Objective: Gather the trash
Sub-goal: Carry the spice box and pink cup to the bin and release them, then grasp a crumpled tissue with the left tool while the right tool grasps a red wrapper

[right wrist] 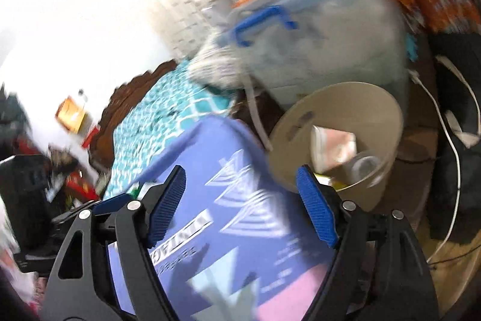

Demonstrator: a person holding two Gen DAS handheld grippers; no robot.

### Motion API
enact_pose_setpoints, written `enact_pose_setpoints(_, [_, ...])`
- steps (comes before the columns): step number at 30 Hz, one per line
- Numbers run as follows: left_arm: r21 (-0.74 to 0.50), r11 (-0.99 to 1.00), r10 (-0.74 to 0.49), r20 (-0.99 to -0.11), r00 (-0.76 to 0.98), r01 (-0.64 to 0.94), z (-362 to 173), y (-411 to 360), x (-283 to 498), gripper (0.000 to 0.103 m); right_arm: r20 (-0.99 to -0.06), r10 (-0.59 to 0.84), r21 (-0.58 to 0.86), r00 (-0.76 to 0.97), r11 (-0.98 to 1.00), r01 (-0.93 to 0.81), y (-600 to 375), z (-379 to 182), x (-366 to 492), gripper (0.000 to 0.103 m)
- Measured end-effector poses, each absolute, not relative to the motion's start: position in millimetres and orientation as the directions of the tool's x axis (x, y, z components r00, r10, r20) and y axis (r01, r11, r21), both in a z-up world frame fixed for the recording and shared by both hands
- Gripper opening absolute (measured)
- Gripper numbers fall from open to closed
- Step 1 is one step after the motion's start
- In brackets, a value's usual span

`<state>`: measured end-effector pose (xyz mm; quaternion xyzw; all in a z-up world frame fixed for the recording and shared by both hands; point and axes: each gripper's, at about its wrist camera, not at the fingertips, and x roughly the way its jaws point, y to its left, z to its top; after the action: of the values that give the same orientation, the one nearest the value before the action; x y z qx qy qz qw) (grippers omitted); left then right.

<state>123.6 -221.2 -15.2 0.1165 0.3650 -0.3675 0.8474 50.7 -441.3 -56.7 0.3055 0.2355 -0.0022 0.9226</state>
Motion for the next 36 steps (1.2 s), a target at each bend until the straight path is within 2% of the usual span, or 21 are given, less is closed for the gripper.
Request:
enact_pose_setpoints(4, [-0.075, 0.786, -0.480, -0.700, 0.529, 0.614, -22.5, -137.1, 101.3, 0.073, -0.369, 0.108, 0.511, 0.923, 0.854, 0.104, -381.4, -44.7, 38.9, 0.093])
enact_pose_setpoints(5, [-0.066, 0.803, -0.459, -0.702, 0.544, 0.593, -23.7, -123.0, 99.1, 0.073, -0.351, 0.104, 0.514, 0.931, 0.852, 0.099, -372.5, -43.0, 37.0, 0.100])
enact_pose_setpoints(7, [-0.036, 0.848, -0.394, -0.710, 0.583, 0.529, -31.1, -86.3, 92.8, 0.073, -0.332, 0.108, 0.524, 0.937, 0.847, 0.088, -358.6, -41.3, 37.6, 0.100])
enact_pose_setpoints(12, [-0.096, 0.928, -0.312, -0.732, 0.606, 0.361, -51.1, -4.7, 100.1, 0.074, -0.427, 0.176, 0.519, 0.887, 0.851, 0.081, -320.0, -49.7, 61.1, 0.100])
enact_pose_setpoints(17, [-0.165, 0.956, -0.283, -0.743, 0.607, 0.244, -69.8, 39.1, 111.9, 0.073, -0.510, 0.275, 0.552, 0.815, 0.831, 0.065, -287.5, -67.2, 81.3, 0.100])
enact_pose_setpoints(21, [-0.171, 0.960, -0.275, -0.741, 0.612, 0.224, -78.4, 50.2, 112.7, 0.073, -0.584, 0.321, 0.578, 0.746, 0.809, 0.105, -276.1, -83.4, 98.1, 0.097])
enact_pose_setpoints(28, [-0.178, 0.955, -0.292, -0.718, 0.632, 0.238, -77.6, 48.9, 108.6, 0.074, -0.608, 0.347, 0.564, 0.714, 0.822, 0.081, -255.9, -80.3, 111.4, 0.095])
enact_pose_setpoints(29, [-0.183, 0.955, -0.293, -0.715, 0.635, 0.235, -76.6, 48.7, 108.6, 0.074, -0.607, 0.361, 0.564, 0.708, 0.824, 0.063, -251.6, -77.7, 112.7, 0.091])
enact_pose_setpoints(30, [-0.196, 0.954, -0.297, -0.708, 0.641, 0.226, -76.2, 51.6, 108.4, 0.073, -0.611, 0.371, 0.555, 0.699, 0.831, 0.044, -246.0, -75.2, 116.5, 0.080])
enact_pose_setpoints(31, [-0.206, 0.953, -0.301, -0.706, 0.641, 0.221, -76.0, 53.8, 109.0, 0.073, -0.623, 0.381, 0.535, 0.684, 0.845, 0.016, -237.8, -72.4, 122.8, 0.075])
enact_pose_setpoints(33, [-0.241, 0.949, -0.315, -0.701, 0.640, 0.203, -76.1, 60.8, 111.5, 0.073, -0.634, 0.398, 0.494, 0.663, 0.868, -0.047, -221.4, -65.4, 132.6, 0.051])
enact_pose_setpoints(36, [-0.299, 0.938, -0.341, -0.694, 0.634, 0.177, -77.8, 71.9, 115.6, 0.067, -0.651, 0.419, 0.424, 0.633, 0.892, -0.155, -193.5, -56.2, 153.2, 0.041])
